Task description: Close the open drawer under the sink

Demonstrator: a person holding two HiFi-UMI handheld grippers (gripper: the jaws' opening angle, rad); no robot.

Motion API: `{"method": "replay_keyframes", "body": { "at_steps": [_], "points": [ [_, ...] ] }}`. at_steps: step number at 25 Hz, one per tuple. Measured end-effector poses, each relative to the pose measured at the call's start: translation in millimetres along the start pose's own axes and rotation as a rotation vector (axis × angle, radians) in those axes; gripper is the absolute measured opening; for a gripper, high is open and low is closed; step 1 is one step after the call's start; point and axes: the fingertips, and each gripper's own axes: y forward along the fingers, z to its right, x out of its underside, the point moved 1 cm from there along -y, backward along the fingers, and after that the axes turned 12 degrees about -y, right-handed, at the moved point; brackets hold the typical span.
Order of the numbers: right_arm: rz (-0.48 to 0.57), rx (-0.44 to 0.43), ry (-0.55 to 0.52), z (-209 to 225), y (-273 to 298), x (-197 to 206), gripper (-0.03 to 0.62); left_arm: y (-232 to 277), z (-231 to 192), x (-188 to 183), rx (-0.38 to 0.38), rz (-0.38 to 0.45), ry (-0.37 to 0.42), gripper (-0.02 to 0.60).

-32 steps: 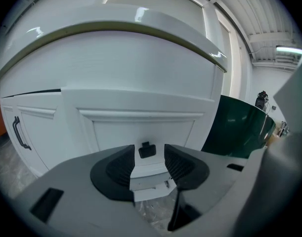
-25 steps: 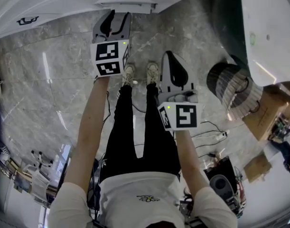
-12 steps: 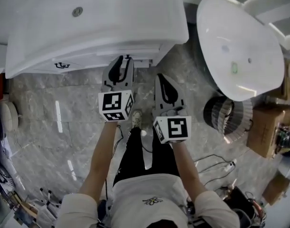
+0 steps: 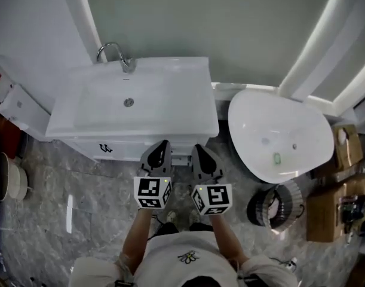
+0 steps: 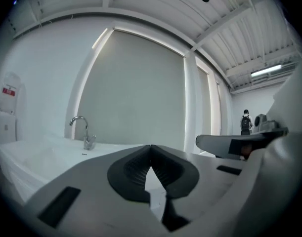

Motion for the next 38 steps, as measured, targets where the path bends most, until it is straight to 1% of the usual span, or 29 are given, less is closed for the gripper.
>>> {"method": "replay_keyframes", "body": {
  "at_steps": [2, 5, 9, 11, 15, 19, 21, 24, 27, 29, 33, 38],
  "points": [
    [0.016, -0.006, -0.012, -4.3, -6.8, -15.2, 0.029, -11.3, 10.6, -14.5, 0.016, 0.024, 0.040, 0.023],
    [0.029, -0.028, -0.045, -13.8, -13.1, -27.2, 0.029, -28.7, 19.4, -27.9, 0.020, 0.060, 0.045, 0.023],
    [0.038, -0.060, -0.075, -22.1, -19.1, -31.4, 0.029, -39.4, 25.3, -28.2, 0.030, 0.059, 0.067, 0.023],
    [0.030, -0.075, -0.070, -27.0, -21.6, -28.4, 0.029, -45.8, 23.2, -30.6, 0.016, 0.068, 0.065, 0.023],
    [0.009, -0.093, -0.079, -38.4, -22.9, -23.6, 0.029, -59.5, 14.6, -43.5, -0.024, 0.122, 0.067, 0.023],
    [-0.009, -0.108, -0.136, -48.3, -24.0, -22.6, 0.029, -71.5, 11.0, -57.5, -0.044, 0.198, 0.087, 0.022],
    [-0.014, -0.118, -0.154, -52.1, -24.7, -22.5, 0.029, -75.7, 10.0, -60.9, -0.052, 0.219, 0.087, 0.023],
    [-0.018, -0.124, -0.152, -55.1, -26.3, -20.8, 0.029, -78.2, 9.7, -60.2, -0.057, 0.226, 0.078, 0.023],
    [-0.029, -0.128, -0.152, -59.0, -27.9, -17.6, 0.029, -81.3, 7.1, -57.5, -0.056, 0.230, 0.035, 0.021],
    [-0.034, -0.135, -0.140, -61.7, -28.6, -15.2, 0.029, -82.8, 4.4, -55.9, -0.061, 0.226, 0.024, 0.021],
    [-0.046, -0.139, -0.128, -62.9, -29.1, -11.4, 0.029, -83.9, -1.1, -55.9, -0.074, 0.229, 0.037, 0.021],
    [-0.058, -0.134, -0.127, -63.3, -29.1, -7.9, 0.029, -83.7, -11.7, -50.8, -0.106, 0.207, 0.052, 0.021]
  ]
}}
